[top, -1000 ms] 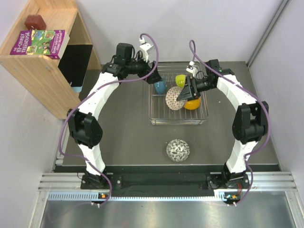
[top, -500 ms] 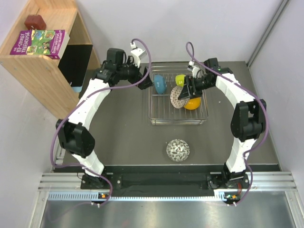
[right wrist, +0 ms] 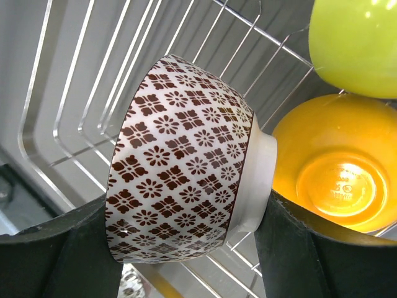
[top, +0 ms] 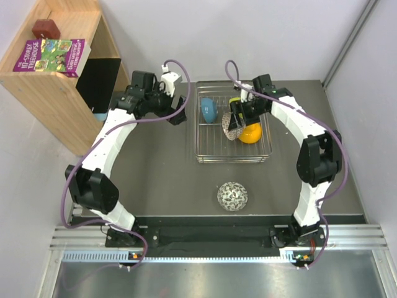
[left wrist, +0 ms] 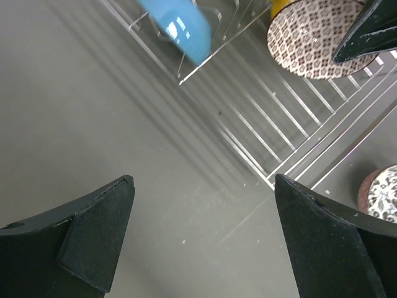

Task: Load the bowls into the dish rack

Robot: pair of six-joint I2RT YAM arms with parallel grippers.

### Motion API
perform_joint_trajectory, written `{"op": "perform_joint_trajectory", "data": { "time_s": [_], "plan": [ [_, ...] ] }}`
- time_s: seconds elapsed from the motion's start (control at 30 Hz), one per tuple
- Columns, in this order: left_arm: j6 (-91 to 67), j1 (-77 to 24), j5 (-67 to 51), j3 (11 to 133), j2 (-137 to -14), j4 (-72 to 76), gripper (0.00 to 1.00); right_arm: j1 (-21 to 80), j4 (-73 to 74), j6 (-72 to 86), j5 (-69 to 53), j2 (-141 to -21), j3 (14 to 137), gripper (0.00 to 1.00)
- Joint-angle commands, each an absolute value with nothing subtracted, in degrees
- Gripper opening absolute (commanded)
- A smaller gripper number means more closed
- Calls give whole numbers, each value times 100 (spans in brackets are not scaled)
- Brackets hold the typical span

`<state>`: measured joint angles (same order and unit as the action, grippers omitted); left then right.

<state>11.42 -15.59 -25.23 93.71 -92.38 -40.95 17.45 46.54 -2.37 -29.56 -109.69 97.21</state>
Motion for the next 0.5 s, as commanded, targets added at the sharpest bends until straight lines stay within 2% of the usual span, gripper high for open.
{"op": "perform_joint_trajectory", "data": {
  "time_s": [0.0, 0.33, 0.47],
  "plan": [
    [1292, -1486, -2224, 9211, -8798, -4271, 99, 2126, 4289, -378, -2032, -10731, 10142, 0],
    [1345, -1117, -2285, 8623, -8254, -4359, 99, 3032, 4289, -764, 805, -10872, 10371, 0],
    [1380, -1055, -2241, 8429, -8060, -4333, 99, 3278, 4368, -922, 1449, -11065, 10520, 0]
  ]
}}
